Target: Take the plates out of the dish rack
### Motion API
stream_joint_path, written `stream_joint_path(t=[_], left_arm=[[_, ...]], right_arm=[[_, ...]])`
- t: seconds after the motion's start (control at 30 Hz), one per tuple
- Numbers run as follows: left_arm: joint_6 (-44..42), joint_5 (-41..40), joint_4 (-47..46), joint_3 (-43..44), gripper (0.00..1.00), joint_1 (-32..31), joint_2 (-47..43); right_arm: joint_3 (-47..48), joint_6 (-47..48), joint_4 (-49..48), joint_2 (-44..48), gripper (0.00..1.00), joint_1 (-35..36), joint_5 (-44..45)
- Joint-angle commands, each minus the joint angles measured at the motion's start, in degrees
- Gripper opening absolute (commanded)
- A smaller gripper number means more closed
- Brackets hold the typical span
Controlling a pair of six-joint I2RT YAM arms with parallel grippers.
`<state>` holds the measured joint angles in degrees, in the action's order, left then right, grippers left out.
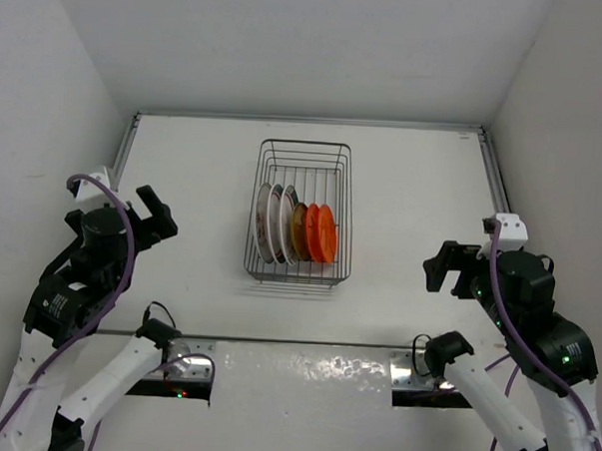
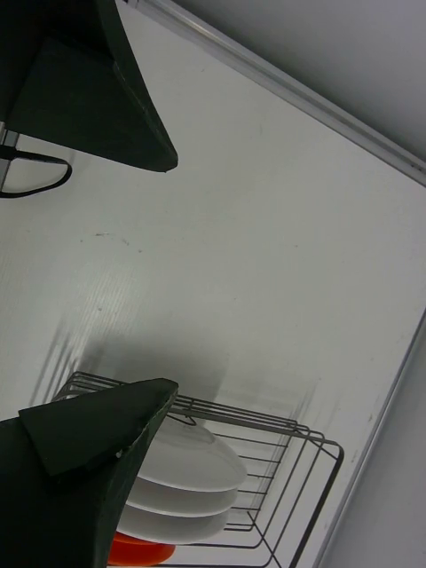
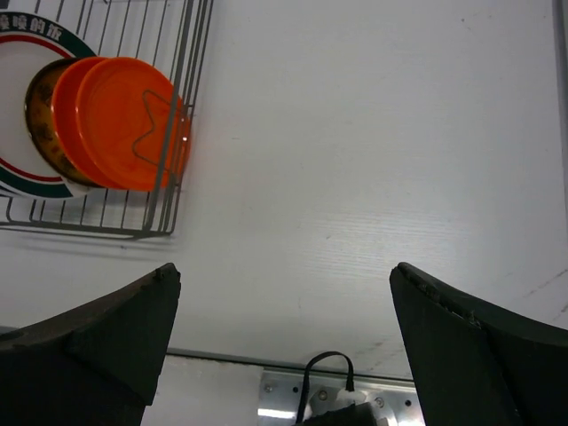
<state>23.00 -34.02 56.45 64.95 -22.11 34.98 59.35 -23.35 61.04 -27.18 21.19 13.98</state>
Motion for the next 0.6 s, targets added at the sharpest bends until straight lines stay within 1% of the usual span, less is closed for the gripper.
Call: stream_joint_path(t=[0.0, 0.07, 0.17, 0.2, 0.27, 0.3, 0.33, 0.37, 0.4, 0.43, 0.47, 0.5, 0.53, 0.57], left_arm=[[-0.41, -0.96, -1.77, 1.5, 1.0, -0.22, -0.09], [-0.5, -1.66, -1.95, 2.2, 1.0, -0.22, 0.52], [-0.77, -2.1, -1.87, 3.87, 1.0, -0.22, 2.02], [-0.68, -2.19, -1.78, 4.22, 1.0, -0.13, 2.37], [-0.24, -2.19, -1.95, 3.96, 1.0, -0.22, 2.29], [-0.15, -2.1, -3.0, 2.91, 1.0, -0.22, 1.94], [-0.07, -2.02, -3.7, 2.21, 1.0, -0.22, 1.85], [0.2, -1.75, -4.76, 0.98, 1.0, -0.22, 1.84], [0.81, -1.4, -5.2, 0.54, 1.0, -0.22, 1.93], [1.16, -0.53, -5.99, -0.08, 1.0, -0.22, 2.19], [1.34, 0.09, -6.43, -0.61, 1.0, -0.22, 2.72], [1.69, 0.62, -6.7, -1.22, 1.0, -0.22, 2.98], [2.21, 1.58, -7.22, -2.53, 1.0, -0.22, 3.16], [2.39, 1.94, -7.84, -2.81, 1.0, -0.22, 3.6]], right_arm=[[0.06, -1.87, -4.17, -0.24, 0.99, 0.08, -0.8], [0.06, -1.52, -4.61, -0.51, 0.99, 0.17, -1.58], [-1.51, -0.12, -8.46, -0.07, 0.99, 0.17, -3.25], [-2.39, -0.11, -12.57, 0.28, 0.99, 0.08, -5.95], [-4.67, -1.43, -16.98, -0.15, 0.99, 0.17, -9.13], [-5.03, -2.74, -20.4, -1.37, 0.99, 0.17, -13.67], [-5.12, -3.45, -21.73, -5.65, 0.99, 0.17, -16.58], [-4.95, -5.28, -24.27, -8.48, 0.99, 0.17, -22.01], [-5.12, -6.34, -25.86, -11.2, 0.99, 0.08, -23.89], [-5.56, -7.57, -27.53, -16.45, 0.99, 0.25, -24.26], [-5.56, -8.89, -28.77, -19.11, 0.99, 0.34, -24.0], [-5.22, -9.95, -30.35, -21.84, 0.99, 1.91, -23.3], [-4.52, -10.39, -30.54, -24.65, 0.99, 3.84, -19.38], [-3.12, -10.4, -31.32, -29.64, 0.99, 5.95, -16.55]])
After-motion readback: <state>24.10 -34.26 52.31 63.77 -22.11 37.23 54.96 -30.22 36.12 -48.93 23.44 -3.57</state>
